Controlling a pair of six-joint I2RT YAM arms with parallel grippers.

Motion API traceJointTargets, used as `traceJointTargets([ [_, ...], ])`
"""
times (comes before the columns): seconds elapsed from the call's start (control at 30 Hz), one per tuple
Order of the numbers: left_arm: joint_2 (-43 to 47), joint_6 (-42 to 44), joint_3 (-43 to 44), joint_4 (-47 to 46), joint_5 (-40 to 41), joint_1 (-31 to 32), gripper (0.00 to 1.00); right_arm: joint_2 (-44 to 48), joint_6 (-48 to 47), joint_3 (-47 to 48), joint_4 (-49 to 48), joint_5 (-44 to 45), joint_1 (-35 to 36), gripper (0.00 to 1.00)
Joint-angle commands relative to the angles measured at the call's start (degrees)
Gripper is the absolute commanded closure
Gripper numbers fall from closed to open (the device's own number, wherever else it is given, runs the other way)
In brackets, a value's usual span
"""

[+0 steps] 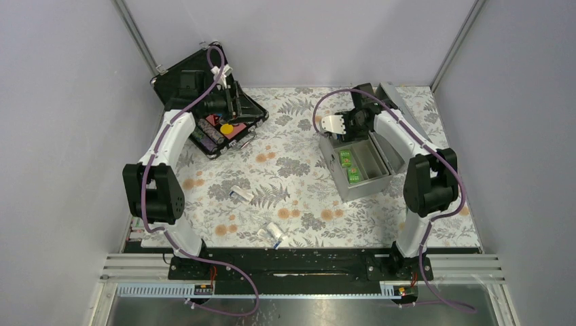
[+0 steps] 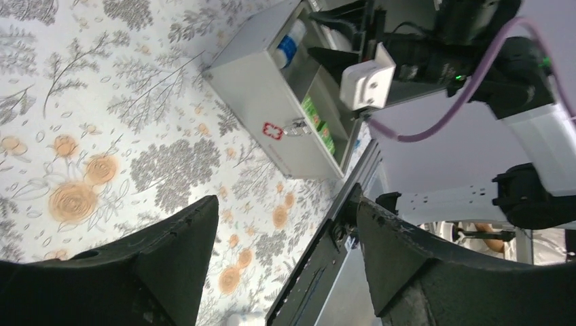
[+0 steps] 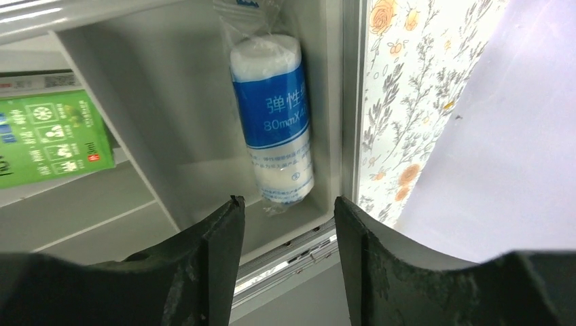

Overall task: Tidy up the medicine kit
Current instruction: Place the medical item at the medicine box.

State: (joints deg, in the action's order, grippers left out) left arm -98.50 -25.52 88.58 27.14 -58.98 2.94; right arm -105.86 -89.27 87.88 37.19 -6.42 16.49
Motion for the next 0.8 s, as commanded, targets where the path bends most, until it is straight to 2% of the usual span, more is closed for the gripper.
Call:
traceJointTargets([
  [0.0, 0.94, 12.32, 2.09, 8.19, 4.1, -0.22, 0.24, 5.03, 6.23, 3.15, 4.9, 0.4, -0.23, 0.41],
  [0.1, 0.48, 26.8, 3.32, 17.45, 4.3, 0.29, 0.22, 9.04, 10.76, 3.22, 6.18, -1.67, -0.23, 0.38],
  [0.13, 0.54, 35.58, 3.59, 22.44, 5.25, 0.86, 0.22, 10.38, 13.54, 3.36, 6.26, -3.02, -0.15, 0.37],
  [0.27, 2.37, 59.65, 0.32, 33.93, 6.07, 2.84, 0.22, 14.64, 32.29, 4.87, 6.23, -7.51, -0.04, 0.35],
  [0.4, 3.93, 84.63, -1.7, 47.17, 6.1, 6.46, 0.23, 17.15, 52.0, 5.18, 4.89, -7.11, -0.1, 0.34],
  [0.47, 3.89, 93.38, -2.35, 51.47, 7.44, 9.21, 0.24, 18.52, 60.49, 3.85, 3.19, -6.04, -0.14, 0.33],
  [0.6, 4.5, 104.04, -5.81, 54.53, 8.61, 15.75, 0.26, 20.63, 73.28, 3.3, 1.92, -3.39, -0.14, 0.32],
  [0.77, 7.4, 119.56, -12.24, 54.26, 12.11, 23.77, 0.26, 23.83, 75.48, 2.85, 1.8, -1.37, -0.22, 0.32],
])
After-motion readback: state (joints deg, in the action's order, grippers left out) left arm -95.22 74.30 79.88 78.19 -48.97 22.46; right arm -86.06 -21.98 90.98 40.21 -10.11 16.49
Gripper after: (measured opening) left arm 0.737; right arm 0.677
